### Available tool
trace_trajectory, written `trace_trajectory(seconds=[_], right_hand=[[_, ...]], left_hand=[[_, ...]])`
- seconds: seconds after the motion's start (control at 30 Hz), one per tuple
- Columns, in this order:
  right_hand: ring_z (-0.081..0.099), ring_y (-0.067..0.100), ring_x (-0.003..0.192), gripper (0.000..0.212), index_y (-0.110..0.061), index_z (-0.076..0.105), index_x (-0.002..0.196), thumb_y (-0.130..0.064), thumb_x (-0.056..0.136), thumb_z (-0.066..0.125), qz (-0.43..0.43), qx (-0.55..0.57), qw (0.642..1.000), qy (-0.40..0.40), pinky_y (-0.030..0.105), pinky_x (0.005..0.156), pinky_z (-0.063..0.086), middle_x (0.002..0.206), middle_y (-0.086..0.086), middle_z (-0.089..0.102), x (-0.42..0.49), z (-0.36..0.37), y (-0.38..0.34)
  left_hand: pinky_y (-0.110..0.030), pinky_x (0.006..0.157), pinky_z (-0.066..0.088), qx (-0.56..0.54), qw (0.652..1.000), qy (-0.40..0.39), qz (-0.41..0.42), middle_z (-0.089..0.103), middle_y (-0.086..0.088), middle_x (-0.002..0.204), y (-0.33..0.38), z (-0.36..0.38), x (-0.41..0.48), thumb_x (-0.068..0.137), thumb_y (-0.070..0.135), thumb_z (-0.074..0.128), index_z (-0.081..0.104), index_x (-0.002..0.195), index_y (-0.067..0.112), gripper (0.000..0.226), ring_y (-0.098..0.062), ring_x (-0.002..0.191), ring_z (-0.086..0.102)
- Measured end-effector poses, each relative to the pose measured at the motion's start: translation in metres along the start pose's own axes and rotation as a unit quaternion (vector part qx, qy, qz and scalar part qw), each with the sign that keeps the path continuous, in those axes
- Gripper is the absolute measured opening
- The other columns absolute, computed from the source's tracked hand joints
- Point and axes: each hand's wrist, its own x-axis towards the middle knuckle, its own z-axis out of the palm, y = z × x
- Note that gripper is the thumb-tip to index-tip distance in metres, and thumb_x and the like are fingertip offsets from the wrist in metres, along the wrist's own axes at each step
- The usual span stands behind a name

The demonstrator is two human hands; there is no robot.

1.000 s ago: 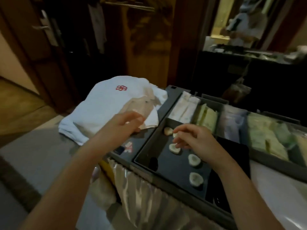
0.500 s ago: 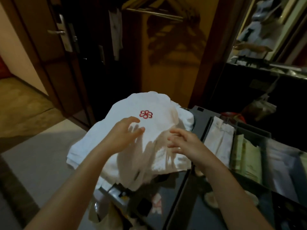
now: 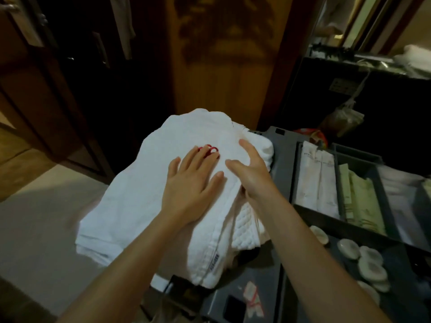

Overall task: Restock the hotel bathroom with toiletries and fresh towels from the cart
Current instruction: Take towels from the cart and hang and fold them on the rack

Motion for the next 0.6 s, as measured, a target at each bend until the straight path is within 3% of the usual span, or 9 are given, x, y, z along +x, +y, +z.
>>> trace_trajectory(seconds=[0.17,0.27,0.37,0.53,0.6], right_hand=[[0.047,0.025,0.123,0.057,-0.032,0.041,0.137,-0.009,0.087,0.056,-0.027,0.009,0.998,0.063,0.045,0.099,0.046,0.142,0.003,0.041,0.019,0.004,-0.002],[0.054,0.013,0.108,0.054,-0.03,0.041,0.138,-0.004,0.091,0.05,-0.056,0.035,0.994,0.089,0.028,0.081,0.053,0.138,-0.001,0.046,0.018,0.0,-0.004],[0.055,0.005,0.101,0.055,-0.031,0.038,0.14,-0.003,0.093,0.048,-0.089,0.043,0.99,0.096,0.015,0.07,0.049,0.141,-0.003,0.045,0.012,-0.005,-0.004],[0.053,0.022,0.116,0.073,-0.029,0.016,0.148,-0.003,0.091,0.053,0.009,0.183,0.982,0.036,0.033,0.082,0.054,0.148,0.006,0.038,-0.003,-0.003,0.002],[0.059,0.029,0.11,0.073,-0.03,0.018,0.147,-0.007,0.09,0.057,0.05,0.203,0.978,-0.024,0.042,0.084,0.055,0.138,0.007,0.049,-0.016,0.0,0.01]], left_hand=[[-0.036,0.117,-0.002,0.002,1.0,-0.021,0.009,0.001,0.012,0.158,-0.001,-0.002,-0.008,0.079,0.061,-0.009,0.009,0.148,0.034,0.077,-0.005,0.144,-0.005],[-0.036,0.117,-0.004,0.01,1.0,-0.025,0.01,0.002,0.011,0.158,-0.002,0.0,-0.014,0.077,0.065,-0.007,0.007,0.148,0.035,0.078,-0.006,0.144,-0.004],[-0.036,0.116,-0.004,0.021,0.999,-0.025,-0.001,0.008,0.01,0.157,-0.002,0.001,-0.014,0.076,0.072,-0.002,0.007,0.148,0.035,0.081,-0.009,0.143,0.002],[-0.041,0.118,-0.003,0.028,0.998,-0.053,-0.01,0.0,0.007,0.158,0.008,-0.001,-0.024,0.072,0.079,0.008,0.0,0.148,0.032,0.091,-0.011,0.145,-0.004],[-0.039,0.118,-0.003,0.011,0.998,-0.056,-0.012,-0.004,0.008,0.158,0.012,-0.004,-0.035,0.068,0.081,0.01,-0.003,0.148,0.031,0.096,-0.01,0.145,-0.006]])
